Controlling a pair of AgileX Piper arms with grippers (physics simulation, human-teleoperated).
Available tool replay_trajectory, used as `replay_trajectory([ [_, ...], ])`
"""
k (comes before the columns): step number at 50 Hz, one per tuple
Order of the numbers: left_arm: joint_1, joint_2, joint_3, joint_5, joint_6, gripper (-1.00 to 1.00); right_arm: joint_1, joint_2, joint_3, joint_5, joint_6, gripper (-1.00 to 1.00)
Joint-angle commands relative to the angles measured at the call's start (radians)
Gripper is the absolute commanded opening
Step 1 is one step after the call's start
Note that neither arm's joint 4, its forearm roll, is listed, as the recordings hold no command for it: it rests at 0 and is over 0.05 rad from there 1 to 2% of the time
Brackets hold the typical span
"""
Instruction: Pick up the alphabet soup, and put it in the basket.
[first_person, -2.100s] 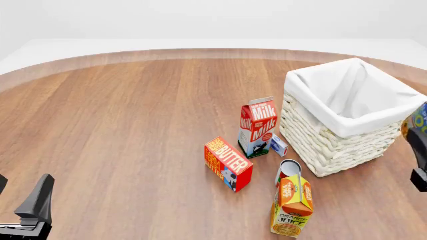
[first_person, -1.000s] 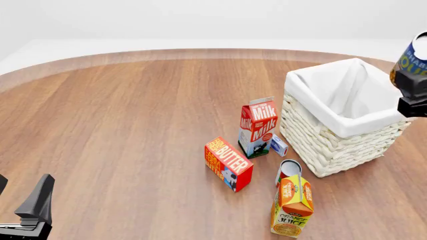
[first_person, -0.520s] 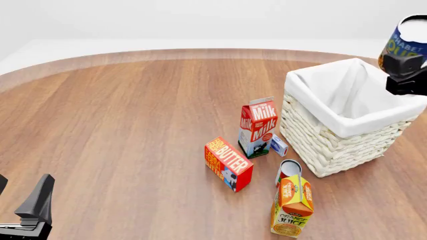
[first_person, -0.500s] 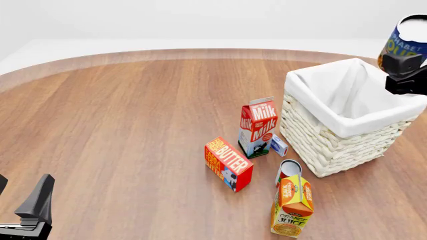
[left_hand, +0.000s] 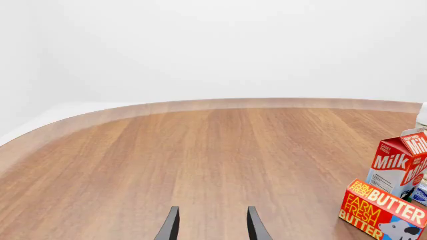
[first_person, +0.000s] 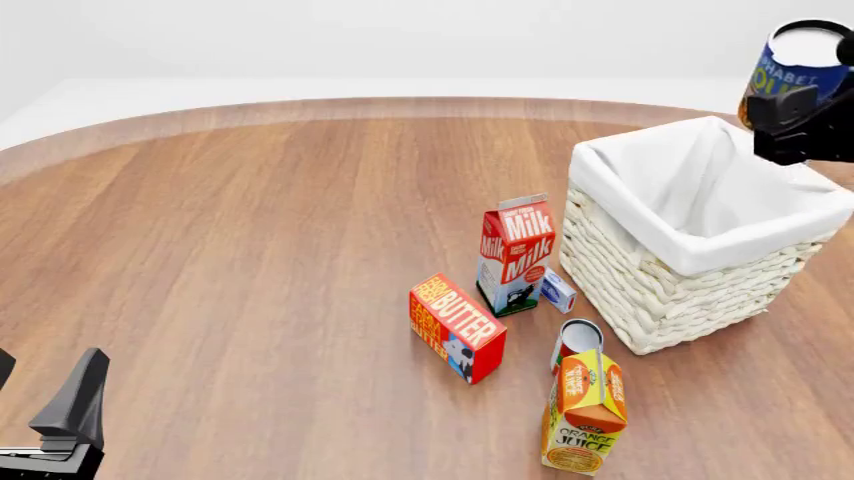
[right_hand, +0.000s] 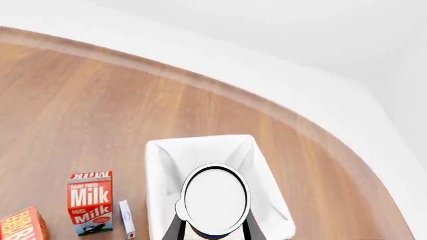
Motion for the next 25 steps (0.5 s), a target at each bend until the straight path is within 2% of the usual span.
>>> replay_trajectory([
  [1, 0.0, 0.0, 0.0, 0.0, 0.0, 1.0, -0.013, 0.032, -0.055, 0.052, 0.008, -1.0],
  [25, 0.0, 0.0, 0.0, 0.0, 0.0, 1.0, -0.056, 0.121, -0.09, 0.09, -0.01, -1.0],
])
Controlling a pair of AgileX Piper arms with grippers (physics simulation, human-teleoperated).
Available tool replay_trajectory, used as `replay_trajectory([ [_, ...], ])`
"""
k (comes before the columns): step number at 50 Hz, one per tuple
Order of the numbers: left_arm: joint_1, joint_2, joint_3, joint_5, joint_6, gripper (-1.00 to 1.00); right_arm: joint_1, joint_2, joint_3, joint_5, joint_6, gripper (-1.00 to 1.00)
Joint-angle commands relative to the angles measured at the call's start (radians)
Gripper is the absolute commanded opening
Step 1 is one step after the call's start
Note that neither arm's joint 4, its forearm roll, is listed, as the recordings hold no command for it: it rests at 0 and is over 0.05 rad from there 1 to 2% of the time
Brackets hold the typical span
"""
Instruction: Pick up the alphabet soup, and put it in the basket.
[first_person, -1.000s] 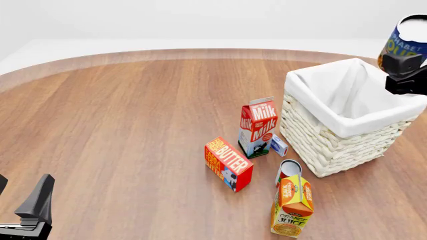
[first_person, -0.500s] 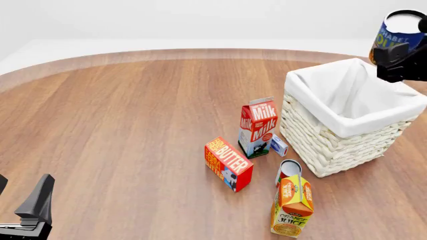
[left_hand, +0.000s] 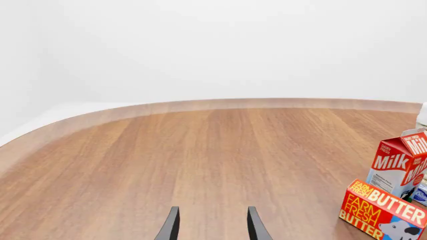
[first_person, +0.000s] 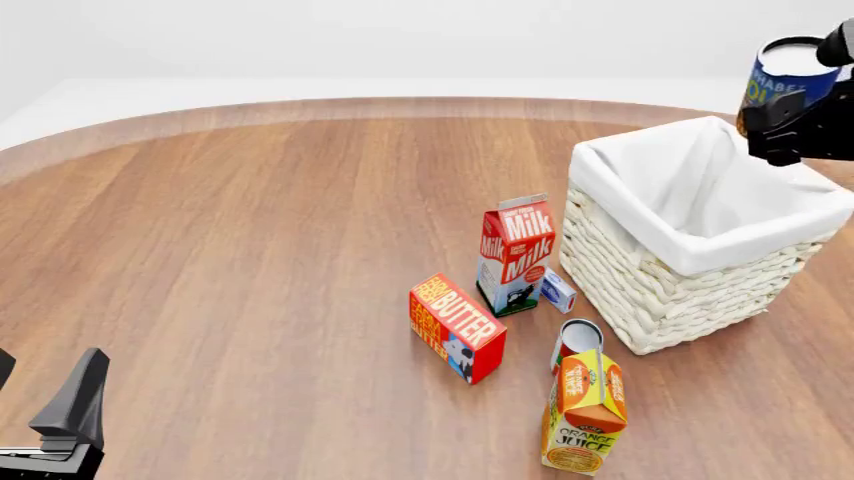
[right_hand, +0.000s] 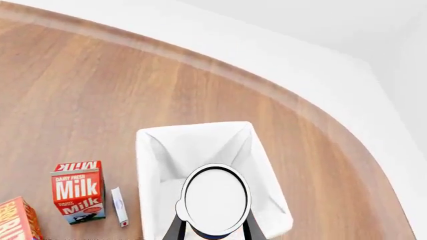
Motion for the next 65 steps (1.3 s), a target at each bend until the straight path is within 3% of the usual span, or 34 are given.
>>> replay_trajectory([
  [1, 0.0, 0.0, 0.0, 0.0, 0.0, 1.0, -0.026, 0.044, -0.03, 0.014, 0.011, -1.0],
  [30, 0.0, 0.0, 0.0, 0.0, 0.0, 1.0, -0.043, 0.193, -0.141, 0.07, 0.011, -1.0],
  [52, 0.0, 0.0, 0.0, 0.0, 0.0, 1.0, -0.035, 0.293, -0.273, 0.156, -0.025, -1.0],
  [65, 0.0, 0.0, 0.0, 0.0, 0.0, 1.0, -0.038, 0.349, -0.295, 0.188, -0.038, -1.0],
])
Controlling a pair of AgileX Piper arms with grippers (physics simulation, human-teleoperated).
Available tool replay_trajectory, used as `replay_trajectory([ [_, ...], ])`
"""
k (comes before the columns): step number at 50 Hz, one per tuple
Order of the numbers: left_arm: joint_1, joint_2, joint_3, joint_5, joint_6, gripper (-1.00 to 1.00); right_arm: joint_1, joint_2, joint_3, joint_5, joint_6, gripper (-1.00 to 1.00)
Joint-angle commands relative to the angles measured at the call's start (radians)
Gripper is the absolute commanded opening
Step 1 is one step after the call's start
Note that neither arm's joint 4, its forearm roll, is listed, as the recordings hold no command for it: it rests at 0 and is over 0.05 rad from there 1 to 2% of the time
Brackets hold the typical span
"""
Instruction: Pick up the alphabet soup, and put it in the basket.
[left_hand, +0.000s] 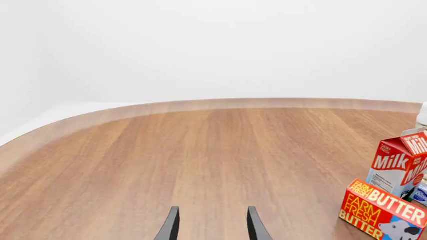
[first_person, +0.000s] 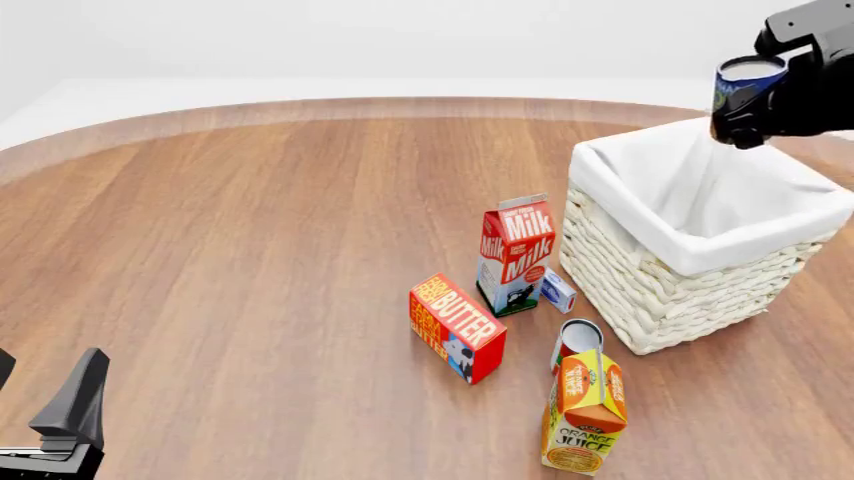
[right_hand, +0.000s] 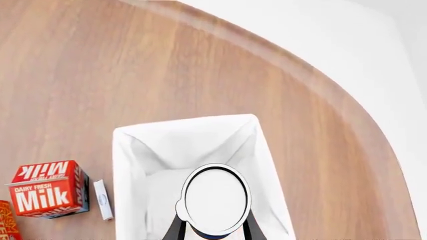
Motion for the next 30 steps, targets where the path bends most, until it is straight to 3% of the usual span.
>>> replay_trajectory([
  [1, 0.0, 0.0, 0.0, 0.0, 0.0, 1.0, -0.005, 0.045, -0.035, 0.027, 0.003, -1.0],
  [30, 0.0, 0.0, 0.0, 0.0, 0.0, 1.0, 0.017, 0.155, -0.15, 0.099, -0.022, -1.0],
])
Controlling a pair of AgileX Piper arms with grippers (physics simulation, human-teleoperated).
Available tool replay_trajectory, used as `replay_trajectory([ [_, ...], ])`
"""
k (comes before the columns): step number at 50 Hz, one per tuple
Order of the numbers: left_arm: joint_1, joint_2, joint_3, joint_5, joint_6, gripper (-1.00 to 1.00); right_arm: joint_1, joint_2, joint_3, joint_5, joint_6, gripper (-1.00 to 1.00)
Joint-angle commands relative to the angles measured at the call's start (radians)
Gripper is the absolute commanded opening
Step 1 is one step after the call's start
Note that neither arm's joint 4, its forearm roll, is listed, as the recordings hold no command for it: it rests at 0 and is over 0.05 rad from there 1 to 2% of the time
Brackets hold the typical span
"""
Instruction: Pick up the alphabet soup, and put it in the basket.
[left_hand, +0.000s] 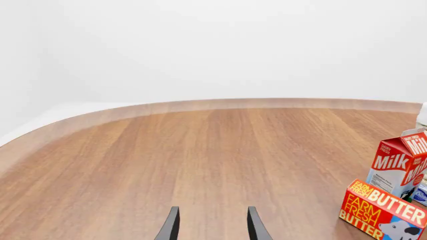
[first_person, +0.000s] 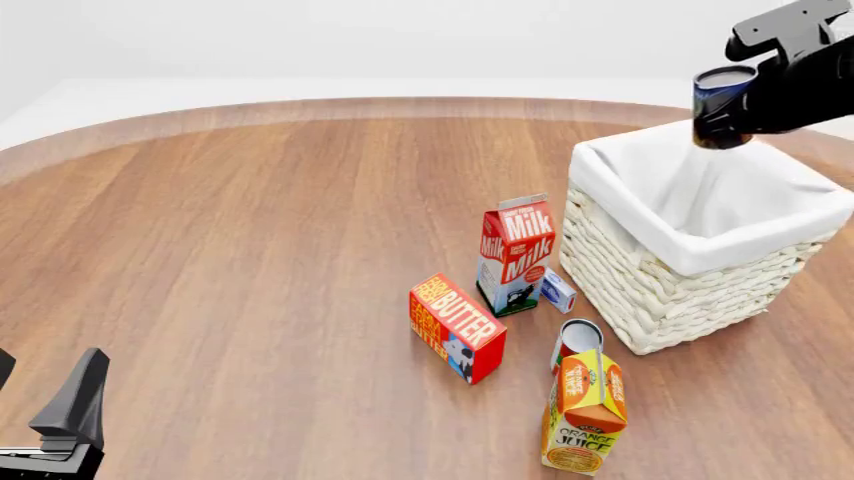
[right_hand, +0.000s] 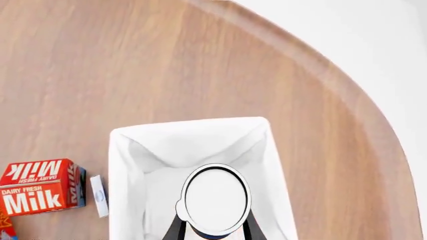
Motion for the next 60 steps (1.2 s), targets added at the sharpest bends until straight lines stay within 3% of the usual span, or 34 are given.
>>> replay_trajectory([
  [1, 0.0, 0.0, 0.0, 0.0, 0.0, 1.0, 0.014, 0.032, -0.033, 0.023, 0.019, -1.0],
  [25, 0.0, 0.0, 0.0, 0.0, 0.0, 1.0, 0.005, 0.11, -0.06, 0.038, 0.016, -1.0],
  [45, 0.0, 0.0, 0.0, 0.0, 0.0, 1.0, 0.0, 0.158, -0.007, -0.008, 0.017, -1.0],
  [47, 0.0, 0.0, 0.0, 0.0, 0.0, 1.0, -0.027, 0.168, 0.011, -0.013, -0.027, -1.0],
  [60, 0.0, 0.0, 0.0, 0.0, 0.0, 1.0, -0.022, 0.176, 0.023, -0.022, -0.001, -1.0],
])
